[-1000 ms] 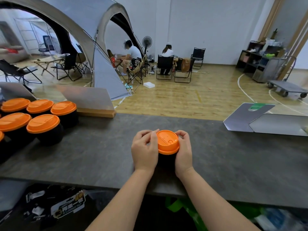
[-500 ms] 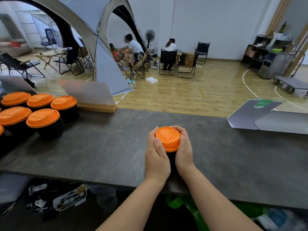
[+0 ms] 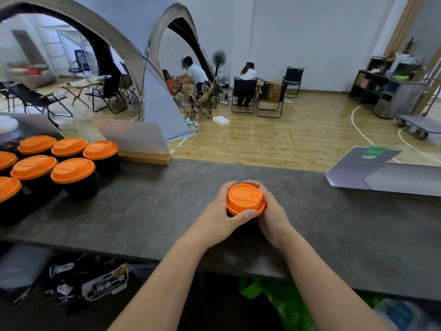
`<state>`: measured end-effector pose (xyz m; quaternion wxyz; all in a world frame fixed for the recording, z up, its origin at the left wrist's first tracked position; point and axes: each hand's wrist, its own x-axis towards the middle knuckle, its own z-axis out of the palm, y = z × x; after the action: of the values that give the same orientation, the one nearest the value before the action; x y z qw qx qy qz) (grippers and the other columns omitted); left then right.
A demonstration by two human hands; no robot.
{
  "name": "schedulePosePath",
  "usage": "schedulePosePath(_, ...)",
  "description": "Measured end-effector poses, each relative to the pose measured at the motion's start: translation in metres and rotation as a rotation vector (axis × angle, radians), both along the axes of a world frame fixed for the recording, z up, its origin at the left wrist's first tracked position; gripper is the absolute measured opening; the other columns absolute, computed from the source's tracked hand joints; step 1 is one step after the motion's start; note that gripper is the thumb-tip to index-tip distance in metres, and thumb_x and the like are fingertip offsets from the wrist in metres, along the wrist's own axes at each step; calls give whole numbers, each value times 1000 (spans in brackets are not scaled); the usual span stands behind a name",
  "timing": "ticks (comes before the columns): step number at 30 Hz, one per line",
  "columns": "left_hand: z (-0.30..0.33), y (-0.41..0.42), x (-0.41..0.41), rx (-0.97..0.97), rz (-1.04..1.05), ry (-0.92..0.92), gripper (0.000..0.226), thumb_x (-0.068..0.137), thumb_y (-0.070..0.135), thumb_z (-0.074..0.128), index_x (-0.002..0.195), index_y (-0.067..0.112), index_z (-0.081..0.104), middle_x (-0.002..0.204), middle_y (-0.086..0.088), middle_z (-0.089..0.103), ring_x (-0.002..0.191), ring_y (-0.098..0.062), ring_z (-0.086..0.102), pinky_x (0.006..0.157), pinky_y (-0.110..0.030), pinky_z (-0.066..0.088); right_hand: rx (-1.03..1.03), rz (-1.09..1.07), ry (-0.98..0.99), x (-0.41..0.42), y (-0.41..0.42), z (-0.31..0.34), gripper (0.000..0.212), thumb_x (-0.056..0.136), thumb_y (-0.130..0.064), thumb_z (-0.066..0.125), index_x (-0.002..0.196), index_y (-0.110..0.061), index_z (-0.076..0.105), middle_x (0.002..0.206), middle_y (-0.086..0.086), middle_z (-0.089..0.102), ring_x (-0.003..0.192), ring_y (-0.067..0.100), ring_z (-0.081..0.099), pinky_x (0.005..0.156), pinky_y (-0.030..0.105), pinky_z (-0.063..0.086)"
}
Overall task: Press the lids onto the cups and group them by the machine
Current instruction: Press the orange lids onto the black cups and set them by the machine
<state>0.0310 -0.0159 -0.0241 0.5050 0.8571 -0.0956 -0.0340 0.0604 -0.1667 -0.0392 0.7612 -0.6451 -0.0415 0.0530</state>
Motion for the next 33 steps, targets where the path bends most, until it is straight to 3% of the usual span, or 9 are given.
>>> schedulePosePath(5,0,4,3,13,-65,41,83,85,57,66,147,45,12,131,21,39,117,-1,46,88,-15,38,-91,-37,-124,2,2,-8,32,105,-31,29,113,-30,60,121,2,63,114,23,59,96,41,51)
schedulePosePath(10,-3,4,3,-19,-66,49,83,85,59,65,146,47,10,133,21,37,116,2,46,88,-13,39,-96,-17,-190,4,-1,-13,38,93,-45,32,115,-30,59,118,-5,63,110,15,61,90,33,53)
schedulePosePath(21,-2,3,1,-30,-63,51,83,84,60,64,146,46,11,136,19,38,116,3,47,91,-15,40,-144,-2,-269,3,-4,-12,33,103,-36,27,117,-28,56,115,-8,63,104,4,62,83,17,51)
schedulePosePath(24,-1,1,-3,-43,-36,41,82,86,57,64,146,44,11,134,19,39,115,6,47,88,-12,39,-125,-17,-257,3,-3,-14,34,106,-33,26,119,-26,57,117,-5,64,104,5,62,85,21,51)
schedulePosePath(28,-13,-17,-20,-183,98,-24,73,91,52,54,149,40,11,133,22,40,118,14,42,89,-2,36,-91,-51,-270,-1,0,-14,46,96,-46,32,124,-21,59,119,0,66,107,11,64,88,25,52)
schedulePosePath(31,-29,-38,-30,-314,278,-103,67,94,52,40,153,36,13,147,15,39,129,12,39,101,-2,29,-87,-122,-326,-5,-3,-15,41,99,-38,35,122,-16,61,117,1,67,105,8,64,88,17,49)
schedulePosePath(33,-35,-47,-31,-337,377,-139,64,95,53,31,154,35,16,153,14,35,137,5,35,109,-9,26,-99,-142,-321,-6,-6,-17,29,104,-29,37,120,-22,60,118,-1,65,104,1,62,88,13,46)
